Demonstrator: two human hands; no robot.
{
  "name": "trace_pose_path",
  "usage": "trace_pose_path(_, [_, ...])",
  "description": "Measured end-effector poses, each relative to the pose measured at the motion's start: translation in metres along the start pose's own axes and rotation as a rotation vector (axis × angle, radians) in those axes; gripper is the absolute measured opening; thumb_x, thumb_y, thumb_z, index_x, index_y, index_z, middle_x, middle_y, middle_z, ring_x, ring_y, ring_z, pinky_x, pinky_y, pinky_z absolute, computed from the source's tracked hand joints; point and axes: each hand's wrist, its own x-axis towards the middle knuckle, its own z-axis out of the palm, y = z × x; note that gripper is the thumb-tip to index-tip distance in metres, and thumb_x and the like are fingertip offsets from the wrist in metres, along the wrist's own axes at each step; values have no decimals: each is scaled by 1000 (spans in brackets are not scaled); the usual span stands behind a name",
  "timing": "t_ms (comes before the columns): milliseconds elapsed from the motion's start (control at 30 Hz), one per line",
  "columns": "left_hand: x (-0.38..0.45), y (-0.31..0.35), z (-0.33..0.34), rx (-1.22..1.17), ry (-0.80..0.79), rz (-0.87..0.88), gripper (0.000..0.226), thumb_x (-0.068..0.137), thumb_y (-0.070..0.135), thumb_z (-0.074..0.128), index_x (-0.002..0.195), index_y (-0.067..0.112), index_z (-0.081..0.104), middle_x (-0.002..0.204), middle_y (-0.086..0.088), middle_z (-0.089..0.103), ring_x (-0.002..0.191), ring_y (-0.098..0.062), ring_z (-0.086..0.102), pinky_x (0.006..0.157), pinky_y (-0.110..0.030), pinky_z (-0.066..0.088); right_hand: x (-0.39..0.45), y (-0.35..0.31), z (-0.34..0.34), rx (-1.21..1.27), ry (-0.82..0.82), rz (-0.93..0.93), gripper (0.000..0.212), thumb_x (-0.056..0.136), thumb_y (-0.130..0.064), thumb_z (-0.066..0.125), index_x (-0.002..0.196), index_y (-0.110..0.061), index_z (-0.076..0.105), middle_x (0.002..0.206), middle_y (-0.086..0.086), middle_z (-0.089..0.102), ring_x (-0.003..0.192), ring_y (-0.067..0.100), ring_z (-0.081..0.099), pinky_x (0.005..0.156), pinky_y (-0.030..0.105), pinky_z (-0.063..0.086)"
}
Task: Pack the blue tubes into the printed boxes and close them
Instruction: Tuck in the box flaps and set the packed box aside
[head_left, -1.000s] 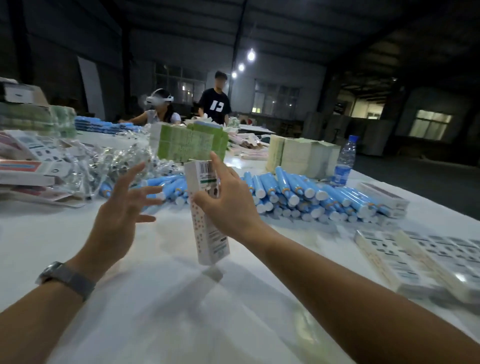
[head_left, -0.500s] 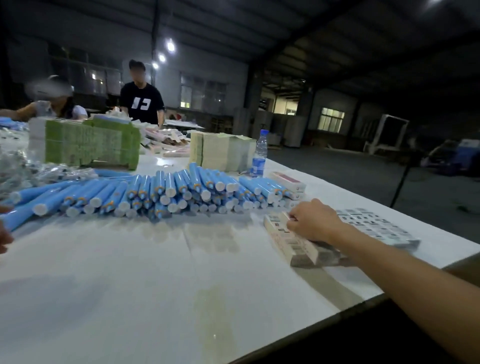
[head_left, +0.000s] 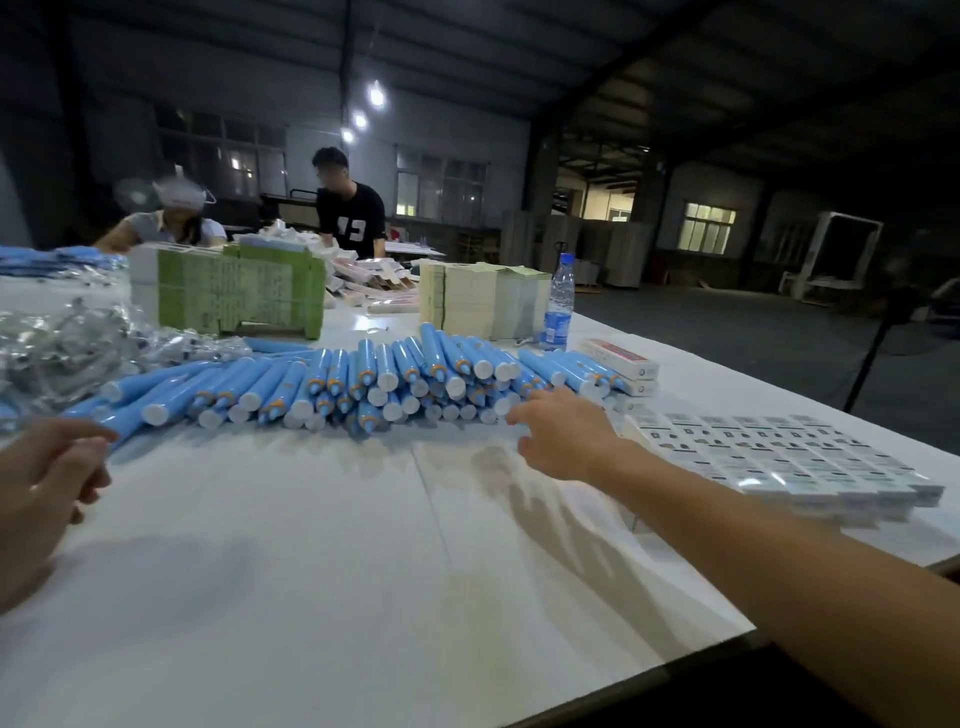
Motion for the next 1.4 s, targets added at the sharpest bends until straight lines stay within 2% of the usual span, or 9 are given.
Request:
trace_pose_path(133, [-19, 19, -19, -36, 59, 40, 26, 86, 47, 47, 96, 32, 66, 71, 3, 65, 61, -6, 59, 50, -19, 47, 17, -109, 4, 315, 6, -226, 39, 95, -37, 52, 133, -32, 56, 135, -1, 54, 126, 25, 46, 97, 43, 43])
trace_pose_path(300, [-22, 35, -21, 72, 179, 11, 14, 93, 13, 61, 90, 26, 66, 72, -1, 65, 70, -25, 61, 68, -37, 47, 27, -240, 11, 436, 37, -501, 44, 98, -39, 49, 140, -28, 49, 140, 3, 51, 129, 27, 42, 103, 43, 39])
trace_pose_path(433, [-17, 28, -29, 171, 150, -103, 12, 90, 9, 58, 93, 17, 66, 74, 4, 58, 80, -27, 60, 75, -36, 48, 27, -304, 21, 427, 73, -589, 49, 98, -43, 44, 146, -31, 40, 147, 0, 44, 132, 27, 36, 104, 44, 36])
trace_pose_path(600, [-9, 16, -45, 228, 179, -182, 16, 89, 10, 58, 98, 18, 69, 96, -3, 65, 97, -26, 60, 81, -29, 43, 34, -314, 39, 397, 110, -551, 45, 99, -47, 37, 143, -38, 41, 146, -10, 43, 132, 21, 36, 104, 38, 35])
trace_pose_path(700, [-3, 7, -60, 337, 205, -250, 22, 91, 15, 55, 109, 22, 66, 117, -5, 62, 116, -28, 53, 94, -37, 44, 37, -316, 41, 390, 117, -563, 43, 100, -47, 34, 143, -39, 39, 146, -13, 42, 132, 18, 34, 104, 38, 34])
trace_pose_path(900, [8, -6, -136, 1092, -26, -436, 48, 90, 20, 50, 137, 24, 45, 142, -7, 42, 134, -36, 33, 108, -62, 30, 37, -318, 39, 379, 126, -576, 40, 101, -46, 34, 139, -40, 42, 143, -15, 43, 131, 16, 35, 103, 37, 35])
trace_pose_path(1133, [-11, -9, -192, 1321, -266, -691, 50, 101, 19, 33, 151, 22, 32, 153, -14, 27, 142, -48, 21, 93, -71, 43, 35, -322, 38, 400, 105, -592, 38, 101, -43, 34, 137, -39, 45, 142, -14, 44, 130, 17, 36, 101, 36, 35])
trace_pose_path(1300, [-4, 9, -188, 1364, -179, -473, 45, 101, 15, 42, 146, 17, 39, 146, -17, 30, 128, -52, 38, 97, -54, 50, 33, -321, 36, 425, 97, -598, 40, 101, -42, 33, 139, -36, 45, 142, -11, 45, 129, 18, 36, 101, 37, 35])
trace_pose_path(1400, [14, 41, -167, 1093, 18, -224, 48, 91, 7, 55, 136, 21, 44, 139, -13, 38, 117, -43, 48, 90, -49, 53, 34, -320, 36, 427, 102, -595, 41, 101, -43, 33, 139, -35, 45, 141, -9, 46, 130, 20, 36, 102, 39, 35])
